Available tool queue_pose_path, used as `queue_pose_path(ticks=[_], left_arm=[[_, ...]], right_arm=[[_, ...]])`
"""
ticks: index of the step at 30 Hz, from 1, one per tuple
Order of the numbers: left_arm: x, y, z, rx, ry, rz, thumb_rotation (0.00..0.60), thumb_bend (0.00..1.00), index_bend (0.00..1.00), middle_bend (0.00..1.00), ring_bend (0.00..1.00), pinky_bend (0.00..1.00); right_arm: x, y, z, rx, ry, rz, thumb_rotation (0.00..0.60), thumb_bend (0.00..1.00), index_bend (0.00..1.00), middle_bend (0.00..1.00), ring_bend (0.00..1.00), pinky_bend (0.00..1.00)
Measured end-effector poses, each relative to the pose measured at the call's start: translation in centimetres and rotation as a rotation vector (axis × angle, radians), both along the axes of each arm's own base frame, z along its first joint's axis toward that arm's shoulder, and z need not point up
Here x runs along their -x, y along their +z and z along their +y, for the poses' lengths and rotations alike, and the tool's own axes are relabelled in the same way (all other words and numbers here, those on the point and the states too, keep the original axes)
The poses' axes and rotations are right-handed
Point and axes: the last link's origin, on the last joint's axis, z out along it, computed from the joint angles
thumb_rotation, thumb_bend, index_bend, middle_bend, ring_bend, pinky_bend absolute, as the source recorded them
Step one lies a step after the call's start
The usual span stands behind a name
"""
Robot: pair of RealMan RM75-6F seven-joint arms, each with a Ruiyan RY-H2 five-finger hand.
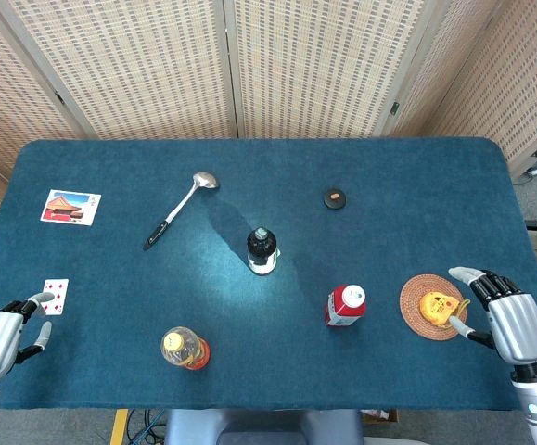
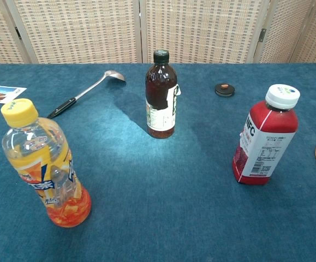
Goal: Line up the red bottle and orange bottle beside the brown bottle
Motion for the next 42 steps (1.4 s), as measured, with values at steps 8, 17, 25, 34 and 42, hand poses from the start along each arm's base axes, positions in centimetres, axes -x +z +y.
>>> queue_pose_path(ticks=[8,17,25,34,42], left_arm=[[0.0,0.0,-0.1,-0.001,0.012,-0.001,0.600,0.42,0.54,0.49,0.47,0.68],[-0.3,0.0,-0.4,-0.004,0.008,-0.015,0.600,0.42,0.54,0.49,0.47,0.68],[-0.3,0.3,-0.4,-0.007,0.015,-0.032,0.600,0.42,0.54,0.49,0.47,0.68],[-0.1,0.9,-0.5,-0.026,0.032,-0.053,0.600,0.42,0.54,0.49,0.47,0.68],[-0.2,1.3,-0.8,-0.039,0.035,-0.061,0.600,0.42,0.54,0.49,0.47,0.68]], right_arm=[[0.1,-0.2,-0.3,-0.010,-0.005,-0.002,0.600,0.09,0.28,0.30,0.27,0.40],[-0.6,-1.3,-0.6,-0.017,0.035,-0.055,0.600,0.00,0.25,0.28,0.25,0.40],[-1.7,-4.0,-1.9,-0.095,0.048,-0.141,0.600,0.00,0.24,0.27,0.24,0.40],[-3.2,-7.3,-3.5,-0.170,0.084,-0.212,0.600,0.00,0.15,0.27,0.24,0.40],[-4.5,-9.6,-4.8,-0.238,0.118,-0.291,0.600,0.00,0.10,0.27,0.24,0.40]])
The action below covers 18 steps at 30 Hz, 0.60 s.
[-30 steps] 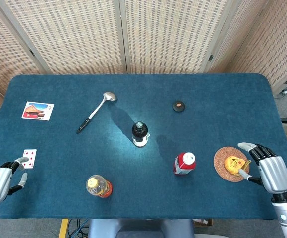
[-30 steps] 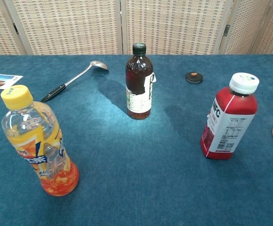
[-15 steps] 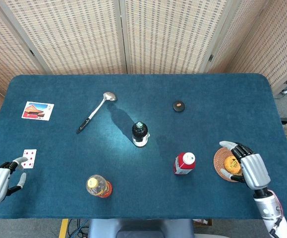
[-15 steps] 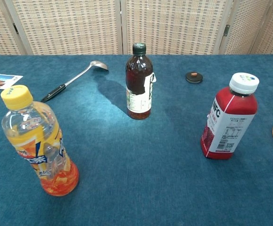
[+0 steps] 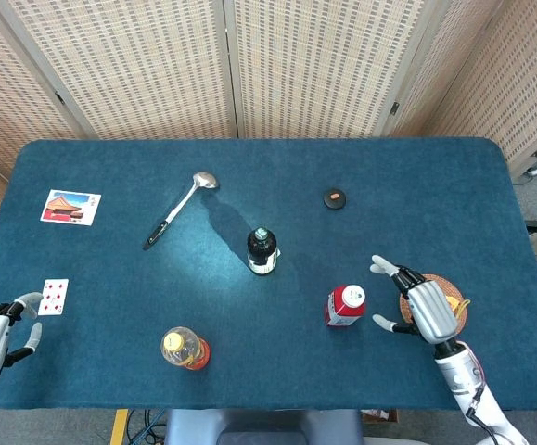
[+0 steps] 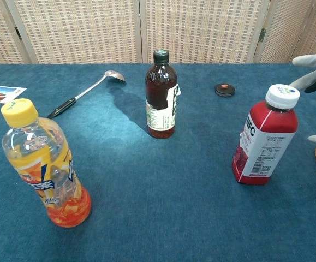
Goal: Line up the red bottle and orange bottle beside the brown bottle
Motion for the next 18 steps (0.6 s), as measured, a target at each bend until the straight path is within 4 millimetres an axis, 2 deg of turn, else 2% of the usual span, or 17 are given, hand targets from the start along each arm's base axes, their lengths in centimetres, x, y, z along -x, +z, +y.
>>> queue_pose_path(ticks=[7,18], left_arm=[[0.0,0.2,-0.2,-0.005,0.001,-0.003,0.600,0.42,0.54,0.49,0.47,0.68],[0.2,0.1,-0.2,0.003,0.008,0.003,0.600,0.42,0.54,0.49,0.47,0.68]], right_arm=[[-1.1,-1.2,-0.6,-0.080,0.019,-0.051,0.600,0.00,0.10,0.27,0.24,0.40],[-1.5,-2.5,-1.7,-0.161,0.001,-0.074,0.600,0.00,0.10,0.28,0.24,0.40]])
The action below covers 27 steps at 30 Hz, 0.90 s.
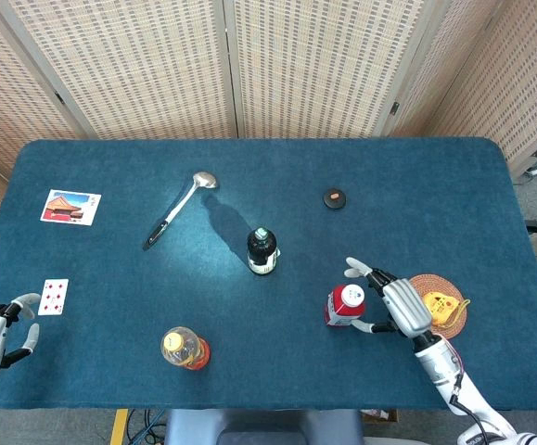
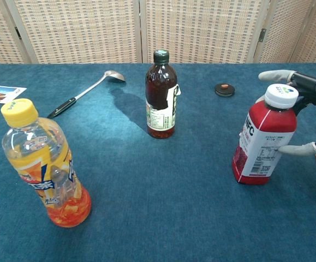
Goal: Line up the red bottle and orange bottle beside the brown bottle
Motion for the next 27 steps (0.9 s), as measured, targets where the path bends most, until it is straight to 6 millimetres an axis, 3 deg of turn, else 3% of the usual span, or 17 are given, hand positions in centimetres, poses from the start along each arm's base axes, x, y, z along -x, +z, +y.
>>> queue_pose_path(ticks=[5,18,27], left_arm=[[0.0,0.0,0.0,0.000,0.002,0.001,0.600,0.42,0.54,0.49,0.47,0.68],[0.0,0.1,0.0,-0.003,0.002,-0.003,0.600,0.42,0.54,0.49,0.47,0.68],[0.0,0.1,0.0,-0.002,0.003,-0.004,0.600,0.42,0.54,0.49,0.47,0.68]], right_arm=[[-0.3,-0.4,-0.8,-0.033,-0.007,-0.034,0.600,0.00,0.12,0.32,0.25,0.43],[-0.3,-2.0,-1.7,-0.120,-0.031,-0.075,0.600,0.00,0.29,0.46,0.40,0.51],[-0.4,-2.1,-2.0,-0.102,-0.027,-0.086,0.600,0.04,0.41,0.56,0.50,0.60]])
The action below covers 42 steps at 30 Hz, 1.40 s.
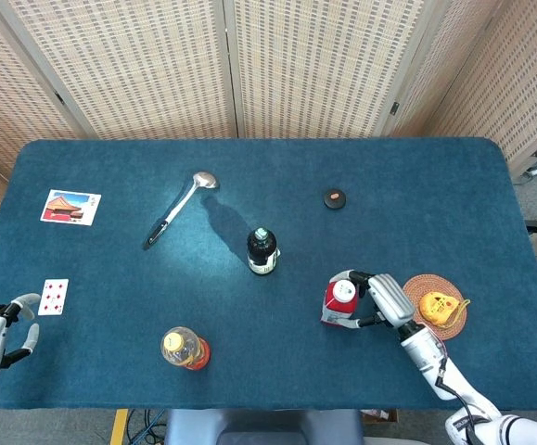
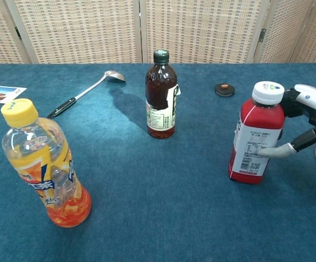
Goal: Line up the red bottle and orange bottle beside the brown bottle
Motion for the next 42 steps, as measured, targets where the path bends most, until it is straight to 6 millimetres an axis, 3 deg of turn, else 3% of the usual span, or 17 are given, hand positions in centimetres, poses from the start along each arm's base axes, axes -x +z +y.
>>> queue_pose_path(ticks=[11,25,42], left_arm=[[0.1,-0.1,0.0,0.002,0.004,0.006,0.600,0.42,0.54,0.49,0.47,0.68],[0.3,-0.1,0.1,0.002,0.011,0.005,0.600,0.42,0.54,0.49,0.47,0.68],[0.7,0.2,0.3,-0.009,0.028,0.002,0.600,0.42,0.54,0.49,0.47,0.68]], right_arm=[[-0.5,1.6,-1.4,0.105,-0.003,-0.015,0.600,0.08,0.45,0.58,0.53,0.61],[-1.5,3.7,-5.3,0.193,-0.052,-0.030,0.600,0.09,0.45,0.59,0.53,0.61],[-2.1,2.3,-9.4,0.186,-0.085,0.007,0.600,0.09,0.45,0.59,0.54,0.61]])
